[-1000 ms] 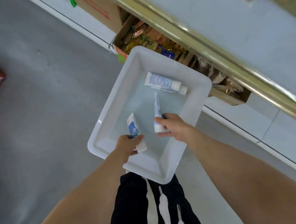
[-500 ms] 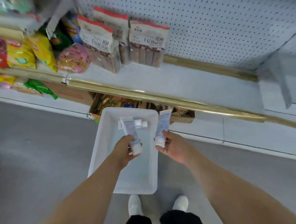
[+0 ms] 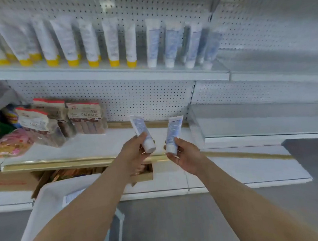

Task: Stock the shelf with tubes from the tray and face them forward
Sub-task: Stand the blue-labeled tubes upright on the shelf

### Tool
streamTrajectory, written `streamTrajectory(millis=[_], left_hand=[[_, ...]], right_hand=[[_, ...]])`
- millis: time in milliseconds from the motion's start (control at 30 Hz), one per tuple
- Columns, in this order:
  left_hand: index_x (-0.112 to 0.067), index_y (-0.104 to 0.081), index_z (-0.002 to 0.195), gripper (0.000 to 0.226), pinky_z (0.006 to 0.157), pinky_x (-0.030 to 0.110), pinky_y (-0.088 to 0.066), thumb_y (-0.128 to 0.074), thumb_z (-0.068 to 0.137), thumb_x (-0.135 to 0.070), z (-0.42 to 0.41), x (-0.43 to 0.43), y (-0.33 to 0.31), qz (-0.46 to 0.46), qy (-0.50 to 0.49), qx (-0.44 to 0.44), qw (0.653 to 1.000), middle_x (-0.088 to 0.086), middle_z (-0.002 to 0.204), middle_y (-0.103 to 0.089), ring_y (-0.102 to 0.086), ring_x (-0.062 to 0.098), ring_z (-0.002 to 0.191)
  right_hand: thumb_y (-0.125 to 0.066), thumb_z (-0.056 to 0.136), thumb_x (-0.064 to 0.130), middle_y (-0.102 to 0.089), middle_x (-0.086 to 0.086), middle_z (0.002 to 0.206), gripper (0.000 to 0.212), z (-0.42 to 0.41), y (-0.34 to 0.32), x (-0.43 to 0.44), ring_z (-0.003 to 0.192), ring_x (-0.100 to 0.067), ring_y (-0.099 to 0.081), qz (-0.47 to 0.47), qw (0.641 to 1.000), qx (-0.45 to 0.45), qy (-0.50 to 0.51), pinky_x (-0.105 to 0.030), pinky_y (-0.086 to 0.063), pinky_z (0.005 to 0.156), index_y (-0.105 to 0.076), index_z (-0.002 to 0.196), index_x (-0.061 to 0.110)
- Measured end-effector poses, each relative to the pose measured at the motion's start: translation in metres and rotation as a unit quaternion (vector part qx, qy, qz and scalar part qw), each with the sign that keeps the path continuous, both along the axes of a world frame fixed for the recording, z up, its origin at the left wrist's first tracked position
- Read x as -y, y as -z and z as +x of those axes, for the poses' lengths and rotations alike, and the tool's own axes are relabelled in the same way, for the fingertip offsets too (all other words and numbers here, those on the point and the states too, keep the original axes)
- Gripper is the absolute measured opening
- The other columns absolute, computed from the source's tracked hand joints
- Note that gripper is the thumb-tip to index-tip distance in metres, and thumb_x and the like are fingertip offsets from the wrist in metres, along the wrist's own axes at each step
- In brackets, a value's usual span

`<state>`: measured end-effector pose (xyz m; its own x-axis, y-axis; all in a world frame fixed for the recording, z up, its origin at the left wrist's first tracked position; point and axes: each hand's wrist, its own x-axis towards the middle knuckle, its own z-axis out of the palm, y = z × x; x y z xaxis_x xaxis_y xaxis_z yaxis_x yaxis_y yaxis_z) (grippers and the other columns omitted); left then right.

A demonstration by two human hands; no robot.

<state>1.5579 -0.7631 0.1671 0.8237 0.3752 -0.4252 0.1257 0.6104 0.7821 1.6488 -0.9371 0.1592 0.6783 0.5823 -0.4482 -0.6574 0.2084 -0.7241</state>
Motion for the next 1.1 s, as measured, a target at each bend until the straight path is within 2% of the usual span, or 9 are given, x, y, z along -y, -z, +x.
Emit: streamTrajectory(millis=[100,167,300,400,533,700,867,967,1100], left_hand=[[-0.009,-0.059,0.117,0.026,0.077,0.037,-0.058,-0.062,0.094,-0.02,0.043,0.047,-0.041,0.013,0.021,0.074,0.997,0.009,0.108,-0.066,-0.065,0.021,0.094],[-0.011,-0.06,0.119,0.028,0.079,0.036,-0.056,-0.063,0.093,-0.018,0.065,0.077,-0.068,0.033,0.052,0.104,0.993,0.007,0.113,-0.068,-0.066,0.021,0.099],[-0.004,-0.063,0.114,0.028,0.07,0.039,-0.058,-0.069,0.086,-0.009,0.114,0.117,-0.111,0.095,0.078,0.123,0.985,0.013,0.103,-0.073,-0.071,0.027,0.092],[0.001,-0.061,0.115,0.036,0.079,0.042,-0.057,-0.073,0.082,-0.005,0.159,0.137,-0.142,0.164,0.075,0.14,0.974,0.015,0.104,-0.072,-0.07,0.029,0.096],[-0.009,-0.06,0.112,0.035,0.09,0.046,-0.055,-0.075,0.08,-0.008,0.227,0.157,-0.173,0.236,0.047,0.151,0.959,0.008,0.106,-0.07,-0.068,0.026,0.097],[-0.012,-0.055,0.115,0.036,0.079,0.032,-0.05,-0.072,0.083,-0.01,0.321,0.173,-0.187,0.326,-0.004,0.162,0.931,0.002,0.11,-0.065,-0.063,0.02,0.099],[-0.016,-0.054,0.113,0.028,0.072,0.026,-0.042,-0.065,0.088,-0.01,0.391,0.186,-0.19,0.421,-0.073,0.138,0.893,-0.004,0.101,-0.061,-0.058,0.016,0.089],[-0.015,-0.054,0.115,0.028,0.074,0.026,-0.041,-0.063,0.089,-0.009,0.42,0.181,-0.179,0.444,-0.106,0.131,0.88,0.001,0.106,-0.063,-0.059,0.019,0.091],[-0.013,-0.053,0.118,0.029,0.074,0.028,-0.041,-0.061,0.09,-0.013,0.448,0.163,-0.163,0.497,-0.144,0.086,0.851,0.005,0.11,-0.065,-0.061,0.024,0.094]], right_hand=[[-0.058,0.097,0.021,-0.067,-0.013,0.101,0.031,0.033,-0.037,0.056,0.098,-0.026,-0.062,0.009,0.996,0.086,0.008,-0.034,-0.056,0.075,-0.058,0.121,0.001],[-0.061,0.096,0.023,-0.065,-0.012,0.107,0.037,0.053,-0.06,0.085,0.1,-0.026,-0.061,0.009,0.991,0.131,0.021,-0.035,-0.054,0.078,-0.057,0.127,0.002],[-0.062,0.095,0.027,-0.069,-0.009,0.108,0.035,0.096,-0.101,0.124,0.098,-0.022,-0.062,0.007,0.98,0.197,0.036,-0.034,-0.053,0.081,-0.063,0.123,0.006],[-0.061,0.095,0.026,-0.07,-0.007,0.108,0.031,0.134,-0.129,0.142,0.097,-0.021,-0.065,0.009,0.969,0.24,0.061,-0.034,-0.055,0.079,-0.063,0.122,0.01],[-0.061,0.096,0.019,-0.07,-0.01,0.116,0.026,0.192,-0.157,0.157,0.108,-0.028,-0.065,0.015,0.954,0.28,0.109,-0.042,-0.057,0.085,-0.063,0.122,0.017],[-0.066,0.093,0.018,-0.071,-0.007,0.113,0.025,0.262,-0.188,0.164,0.105,-0.022,-0.067,-0.031,0.924,0.35,0.153,-0.042,-0.058,0.088,-0.067,0.117,0.02],[-0.07,0.089,0.015,-0.075,-0.002,0.101,0.023,0.319,-0.198,0.165,0.092,-0.016,-0.071,-0.065,0.89,0.408,0.192,-0.024,-0.058,0.07,-0.068,0.111,0.021],[-0.071,0.088,0.011,-0.076,-0.006,0.099,0.023,0.351,-0.188,0.16,0.091,-0.022,-0.071,-0.077,0.876,0.439,0.185,-0.036,-0.06,0.083,-0.07,0.11,0.018],[-0.075,0.084,0.013,-0.076,-0.002,0.094,0.021,0.396,-0.173,0.147,0.091,-0.023,-0.072,-0.113,0.867,0.457,0.165,-0.043,-0.058,0.088,-0.073,0.099,0.028]])
